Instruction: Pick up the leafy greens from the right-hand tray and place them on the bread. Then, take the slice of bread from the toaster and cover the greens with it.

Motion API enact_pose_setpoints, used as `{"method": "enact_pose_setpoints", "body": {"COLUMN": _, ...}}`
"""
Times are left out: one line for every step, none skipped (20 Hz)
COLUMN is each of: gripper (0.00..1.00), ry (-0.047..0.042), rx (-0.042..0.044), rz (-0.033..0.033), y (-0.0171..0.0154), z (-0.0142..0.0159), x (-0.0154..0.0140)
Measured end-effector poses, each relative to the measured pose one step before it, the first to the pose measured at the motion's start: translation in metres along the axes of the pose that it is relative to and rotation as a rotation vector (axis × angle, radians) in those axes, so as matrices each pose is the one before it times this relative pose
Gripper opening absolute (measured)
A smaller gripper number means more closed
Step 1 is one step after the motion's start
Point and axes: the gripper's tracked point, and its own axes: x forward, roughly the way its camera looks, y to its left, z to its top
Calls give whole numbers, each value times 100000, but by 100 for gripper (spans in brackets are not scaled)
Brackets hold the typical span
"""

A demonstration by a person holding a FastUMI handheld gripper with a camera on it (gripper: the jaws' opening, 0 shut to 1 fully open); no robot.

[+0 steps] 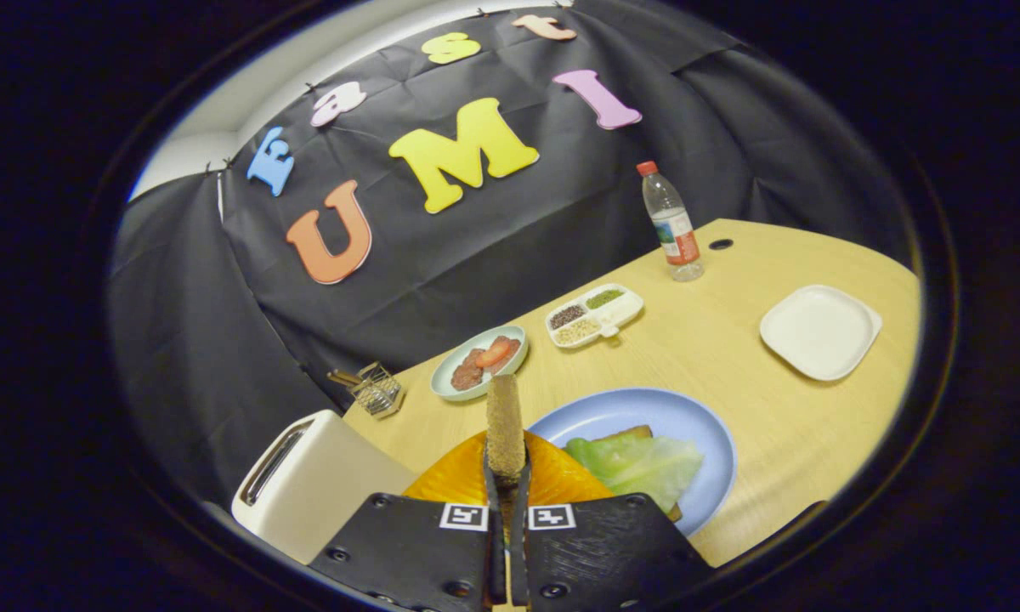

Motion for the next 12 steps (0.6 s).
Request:
{"method": "enact_pose_setpoints", "body": {"gripper": 3, "ry": -795, "rx": 211, "rz": -826, "y": -596, "z": 101, "x": -48}}
{"method": "enact_pose_setpoints", "body": {"gripper": 3, "ry": -615, "rx": 111, "rz": -830, "y": -557, "z": 103, "x": -31}}
{"method": "enact_pose_setpoints", "body": {"gripper": 3, "ry": -134, "rx": 233, "rz": -434, "y": -465, "z": 45, "x": -21}}
{"method": "enact_pose_setpoints", "body": {"gripper": 4, "ry": 461, "rx": 328, "rz": -275, "y": -426, "z": -15, "x": 50}}
{"method": "enact_pose_setpoints", "body": {"gripper": 5, "ry": 716, "rx": 574, "rz": -184, "y": -434, "z": -174, "x": 175}}
{"method": "enact_pose_setpoints", "body": {"gripper": 5, "ry": 955, "rx": 579, "rz": -392, "y": -497, "z": -212, "x": -58}}
{"method": "enact_pose_setpoints", "body": {"gripper": 5, "ry": -46, "rx": 359, "rz": -757, "y": -494, "z": -196, "x": 258}}
{"method": "enact_pose_setpoints", "body": {"gripper": 10, "ry": 434, "rx": 110, "rz": -521, "y": -423, "z": -37, "x": -286}}
{"method": "enact_pose_setpoints", "body": {"gripper": 10, "ry": 415, "rx": 406, "rz": -423, "y": -412, "z": -168, "x": 21}}
{"method": "enact_pose_setpoints", "body": {"gripper": 15, "ry": -57, "rx": 275, "rz": -909, "y": -383, "z": -119, "x": -153}}
{"method": "enact_pose_setpoints", "body": {"gripper": 20, "ry": 128, "rx": -484, "rz": -1757, "y": -506, "z": 47, "x": -69}}
{"method": "enact_pose_setpoints", "body": {"gripper": 25, "ry": 668, "rx": 208, "rz": -524, "y": -346, "z": -32, "x": 51}}
